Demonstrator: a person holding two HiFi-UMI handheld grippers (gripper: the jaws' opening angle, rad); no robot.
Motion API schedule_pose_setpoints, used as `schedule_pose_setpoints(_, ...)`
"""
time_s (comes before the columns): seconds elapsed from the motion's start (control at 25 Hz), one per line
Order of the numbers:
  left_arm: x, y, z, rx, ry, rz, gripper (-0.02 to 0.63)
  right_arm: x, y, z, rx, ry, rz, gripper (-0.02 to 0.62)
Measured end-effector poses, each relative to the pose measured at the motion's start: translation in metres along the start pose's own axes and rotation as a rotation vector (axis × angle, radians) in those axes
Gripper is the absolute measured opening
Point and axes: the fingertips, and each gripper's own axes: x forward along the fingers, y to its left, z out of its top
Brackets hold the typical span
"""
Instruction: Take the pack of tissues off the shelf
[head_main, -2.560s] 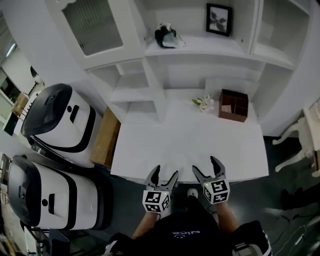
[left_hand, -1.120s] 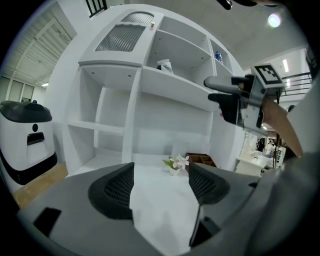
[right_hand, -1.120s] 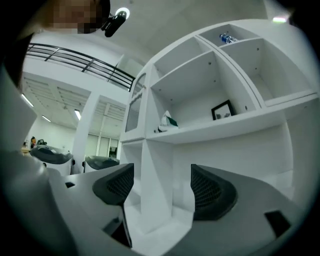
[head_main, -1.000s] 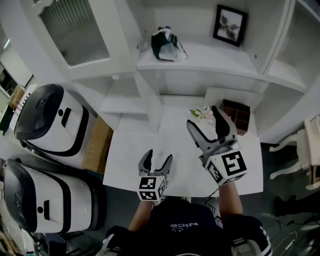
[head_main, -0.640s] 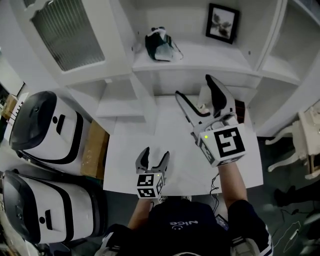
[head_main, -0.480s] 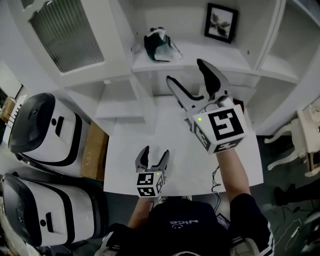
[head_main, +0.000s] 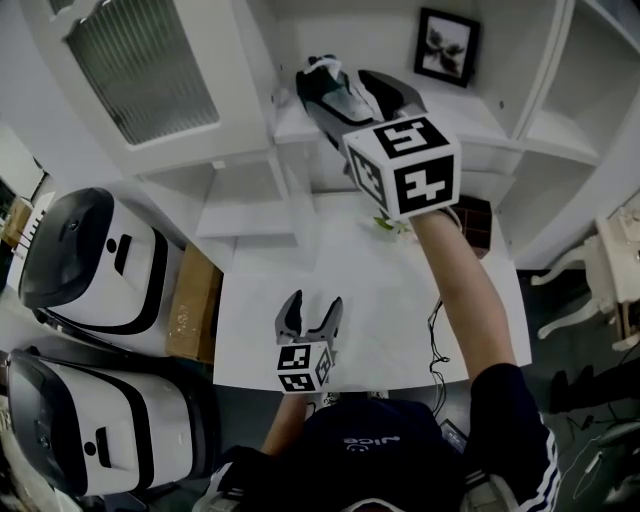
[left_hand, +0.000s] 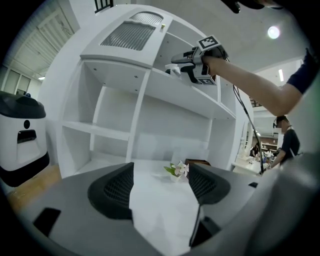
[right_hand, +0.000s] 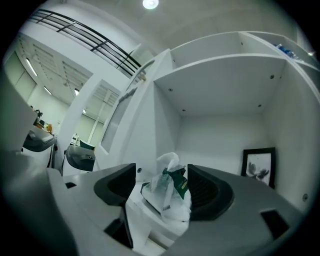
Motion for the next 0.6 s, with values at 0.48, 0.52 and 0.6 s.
schedule_pose_setpoints(0.48,-0.003,-0.009,-0.014,-0.049,0.016,-0.043,0.339,0.034,-0.019,-0.018,0.001,0.195,-0.014,0.05)
schedule_pose_setpoints(0.52,-0.004,-0.011,-0.014,-0.048,0.018,-0.044,0.339,0.034,-0.021,-0.018,0.012,0.194,-0.018,0.034)
schedule_pose_setpoints(0.6,-0.005,-0.012,-0.015,-0.045,0.019,-0.044,0.339,0.033,-0.024,-0.016,0.035,0.185,-0.02,0.025)
